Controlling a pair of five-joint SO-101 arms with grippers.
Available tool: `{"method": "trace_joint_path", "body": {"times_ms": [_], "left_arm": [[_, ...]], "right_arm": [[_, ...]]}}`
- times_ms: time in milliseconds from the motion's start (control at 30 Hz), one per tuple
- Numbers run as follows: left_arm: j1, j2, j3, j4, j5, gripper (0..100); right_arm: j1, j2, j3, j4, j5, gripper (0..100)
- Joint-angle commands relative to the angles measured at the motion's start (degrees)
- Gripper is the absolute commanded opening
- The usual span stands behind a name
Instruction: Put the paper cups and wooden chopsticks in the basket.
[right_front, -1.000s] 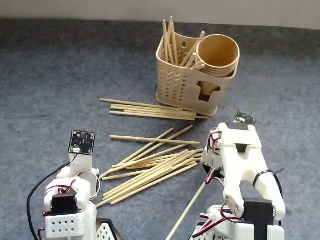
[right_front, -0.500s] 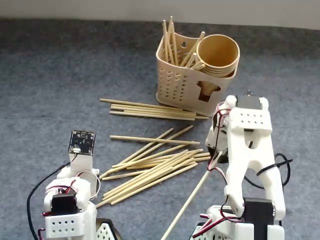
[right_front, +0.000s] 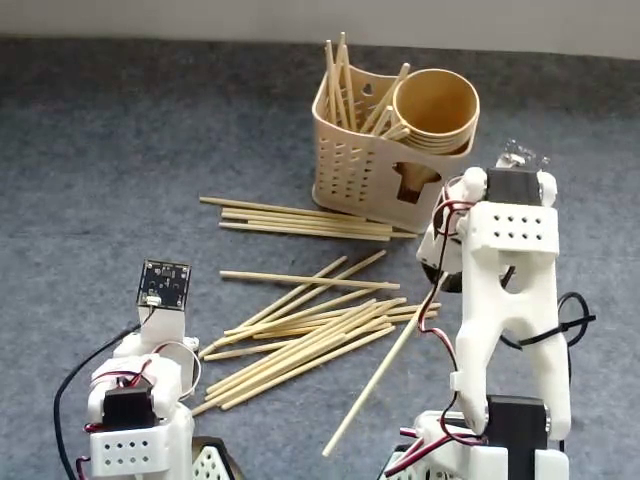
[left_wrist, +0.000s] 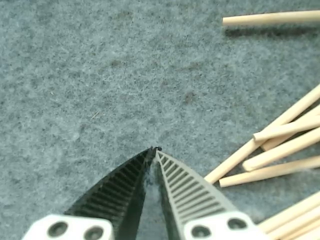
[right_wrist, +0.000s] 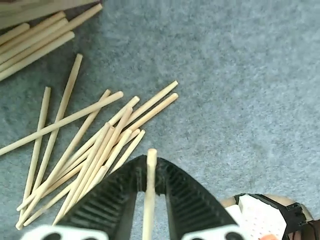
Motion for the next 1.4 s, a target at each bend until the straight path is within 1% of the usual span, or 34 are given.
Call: {"method": "trace_joint_path", "body": {"times_ms": [0,133,333,500,633,867,967,1133,1267,1367], "left_arm": [[-0.4,-0.5,1.1,0.1,-0.2,2],[-0.4,-0.5,1.1,0.1,-0.2,2],[-0.4,-0.5,1.1,0.1,-0.2,2],[-0.4,-0.5,1.1,0.1,-0.2,2],[-0.4,-0.5,1.1,0.1,-0.2,2],[-0.4,-0.5,1.1,0.1,-0.2,2],[-0.4,-0.5,1.1,0.1,-0.2,2],[-0.4,-0.5,1.1,0.1,-0.2,2],[-0.4,-0.5,1.1,0.1,-0.2,2],[-0.4,-0.5,1.1,0.1,-0.2,2]], "right_arm": [[-2.0,-3.6,-3.1,0.8,0.6,0.5],[-2.1,-11.9,-3.2,-0.2,0.7,0.5],[-2.6,-23.3,-2.8,-6.1,0.7,0.5],[-2.6,-28.9,-2.9,-7.3,0.7,0.5],[-2.6,-33.0,-2.9,-11.0,0.7,0.5],[-2.7,-39.4,-2.6,-21.4,0.7,0.5],[-2.7,-40.8,-2.6,-27.5,0.7,0.5],[-2.8,-40.7,-2.6,-38.8,0.7,0.5],[-5.3,-39.6,-2.6,-46.4,0.7,0.5],[-5.4,-37.8,-2.6,-52.2,0.7,0.5]]}}
